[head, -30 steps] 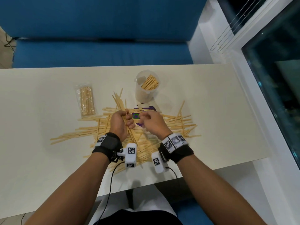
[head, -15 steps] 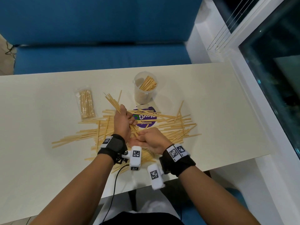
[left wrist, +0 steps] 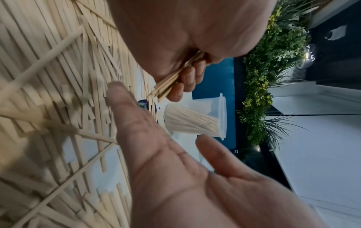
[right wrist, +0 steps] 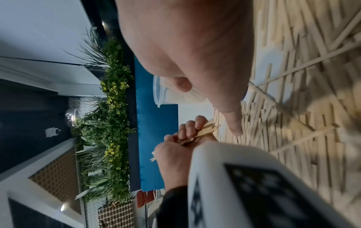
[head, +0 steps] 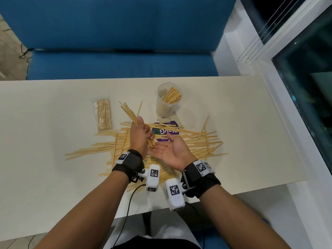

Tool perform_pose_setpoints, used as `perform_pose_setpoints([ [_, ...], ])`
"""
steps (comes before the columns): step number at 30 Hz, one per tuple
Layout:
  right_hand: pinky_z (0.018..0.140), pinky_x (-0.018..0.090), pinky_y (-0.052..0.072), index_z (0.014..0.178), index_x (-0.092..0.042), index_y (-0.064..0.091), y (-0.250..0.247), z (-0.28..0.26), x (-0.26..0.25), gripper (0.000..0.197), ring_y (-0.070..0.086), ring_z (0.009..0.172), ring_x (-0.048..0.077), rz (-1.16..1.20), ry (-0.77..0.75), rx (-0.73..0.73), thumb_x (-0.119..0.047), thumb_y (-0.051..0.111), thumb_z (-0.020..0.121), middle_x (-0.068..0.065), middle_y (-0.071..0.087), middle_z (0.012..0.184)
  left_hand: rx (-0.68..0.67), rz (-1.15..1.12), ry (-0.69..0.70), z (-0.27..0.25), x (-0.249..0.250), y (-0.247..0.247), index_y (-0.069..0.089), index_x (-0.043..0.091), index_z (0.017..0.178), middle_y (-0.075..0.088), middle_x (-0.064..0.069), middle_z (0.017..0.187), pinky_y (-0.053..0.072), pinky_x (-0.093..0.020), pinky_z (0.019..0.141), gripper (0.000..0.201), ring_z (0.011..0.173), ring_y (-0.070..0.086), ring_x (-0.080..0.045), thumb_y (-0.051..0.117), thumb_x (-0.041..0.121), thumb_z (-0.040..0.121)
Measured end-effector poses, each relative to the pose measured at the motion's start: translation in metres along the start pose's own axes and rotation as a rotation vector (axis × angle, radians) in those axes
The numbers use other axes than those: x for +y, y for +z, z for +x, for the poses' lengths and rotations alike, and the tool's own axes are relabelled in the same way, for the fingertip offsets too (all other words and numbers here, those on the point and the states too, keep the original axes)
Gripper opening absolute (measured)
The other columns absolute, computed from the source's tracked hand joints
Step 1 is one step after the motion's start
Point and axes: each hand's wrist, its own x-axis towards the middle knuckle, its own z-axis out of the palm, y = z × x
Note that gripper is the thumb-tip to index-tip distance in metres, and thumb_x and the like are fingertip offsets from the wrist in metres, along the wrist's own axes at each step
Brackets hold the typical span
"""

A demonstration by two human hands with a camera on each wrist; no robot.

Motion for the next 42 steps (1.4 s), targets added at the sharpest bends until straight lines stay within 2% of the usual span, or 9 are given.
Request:
perform_pose_setpoints([
  [6, 0.108, 0.047, 0.045, 0.139, 0.005, 0.050, 0.007, 0.007, -0.004, 0.058, 0.058, 0.125, 0.036, -0.361, -0.036, 0.018, -0.044, 0.045, 0.107, 0.020, 0.060, 0.129, -0.012, 0.042, -0.075, -0.004, 0.006, 0.001, 0.036, 0.018, 0.072, 0.029, 0.003, 0.054, 0.021, -0.027, 0.043, 0.038, 0.044, 0.022, -0.014, 0.052, 0.032, 0.104],
  [10, 0.105, 0.035, 0.048, 0.137, -0.022, 0.057, 0.020, 0.006, -0.014, 0.040, 0.057, 0.128, 0.015, -1.113, -0.568, 0.253, -0.043, 0.048, 0.104, -0.003, 0.061, 0.140, -0.030, 0.192, -0.112, -0.015, 0.008, -0.001, 0.037, 0.022, 0.064, 0.025, 0.001, 0.053, 0.016, -0.024, 0.042, 0.040, 0.043, 0.018, -0.015, 0.057, 0.025, 0.098],
  [12, 0.104, 0.022, 0.044, 0.149, -0.024, 0.051, 0.034, -0.001, -0.026, 0.041, 0.050, 0.134, 0.009, -1.260, -0.815, 0.170, -0.032, 0.044, 0.110, -0.006, 0.053, 0.150, -0.068, 0.265, -0.143, -0.023, 0.007, -0.001, 0.038, 0.022, 0.062, 0.026, 0.001, 0.054, 0.015, -0.025, 0.042, 0.041, 0.043, 0.018, -0.015, 0.058, 0.025, 0.098],
  [15, 0.119, 0.028, 0.034, 0.155, -0.019, 0.045, 0.054, -0.005, -0.046, 0.043, 0.041, 0.147, 0.013, -1.394, -1.020, -0.006, -0.026, 0.039, 0.113, -0.002, 0.045, 0.160, -0.148, 0.407, -0.182, -0.033, 0.002, -0.001, 0.037, 0.021, 0.057, 0.028, 0.001, 0.052, 0.018, -0.026, 0.043, 0.046, 0.042, 0.019, -0.016, 0.057, 0.025, 0.098],
  [21, 0.103, 0.045, 0.049, 0.116, -0.004, 0.070, 0.055, 0.007, -0.042, 0.032, 0.060, 0.115, 0.029, -2.092, -0.716, -0.075, -0.017, 0.043, 0.109, 0.013, 0.068, 0.124, -0.283, 0.574, -0.166, -0.037, 0.003, 0.002, 0.041, 0.015, 0.063, 0.029, -0.002, 0.047, 0.016, -0.027, 0.048, 0.036, 0.046, 0.019, -0.014, 0.034, 0.003, 0.096],
  [26, 0.102, 0.034, 0.046, 0.123, -0.012, 0.069, 0.050, 0.000, -0.046, 0.028, 0.058, 0.117, 0.019, -1.915, -0.856, 0.004, -0.026, 0.051, 0.107, 0.005, 0.068, 0.127, -0.279, 0.613, -0.171, -0.034, 0.009, -0.001, 0.039, 0.018, 0.061, 0.030, -0.002, 0.052, 0.012, -0.035, 0.053, 0.035, 0.046, 0.019, -0.016, 0.035, 0.010, 0.095],
  [34, 0.074, 0.019, 0.049, 0.092, -0.018, 0.083, 0.070, -0.023, -0.083, 0.008, 0.063, 0.088, 0.005, -2.032, -0.713, -0.071, -0.023, 0.081, 0.088, -0.004, 0.074, 0.091, -0.405, 0.778, -0.096, -0.025, 0.034, 0.008, 0.047, 0.015, 0.063, 0.036, -0.002, 0.051, 0.020, -0.029, 0.046, 0.035, 0.044, 0.026, -0.016, 0.059, 0.021, 0.095],
  [39, 0.071, 0.006, 0.042, 0.095, -0.016, 0.085, 0.098, -0.053, -0.123, 0.009, 0.061, 0.072, 0.001, -2.022, -0.924, 0.021, -0.018, 0.081, 0.088, -0.007, 0.072, 0.079, -0.462, 0.934, 0.145, -0.005, 0.075, 0.045, 0.055, 0.020, 0.059, 0.044, 0.007, 0.047, 0.033, -0.029, 0.049, 0.040, 0.042, 0.038, -0.011, 0.067, 0.036, 0.094],
  [42, 0.080, 0.012, 0.048, 0.092, -0.018, 0.085, 0.109, -0.070, -0.158, 0.006, 0.066, 0.065, 0.004, -1.909, -1.040, 0.119, -0.019, 0.082, 0.087, -0.006, 0.074, 0.070, -0.463, 1.002, 0.319, 0.011, 0.099, 0.069, 0.062, 0.026, 0.062, 0.048, 0.012, 0.051, 0.038, -0.033, 0.057, 0.036, 0.048, 0.042, -0.010, 0.068, 0.044, 0.092],
])
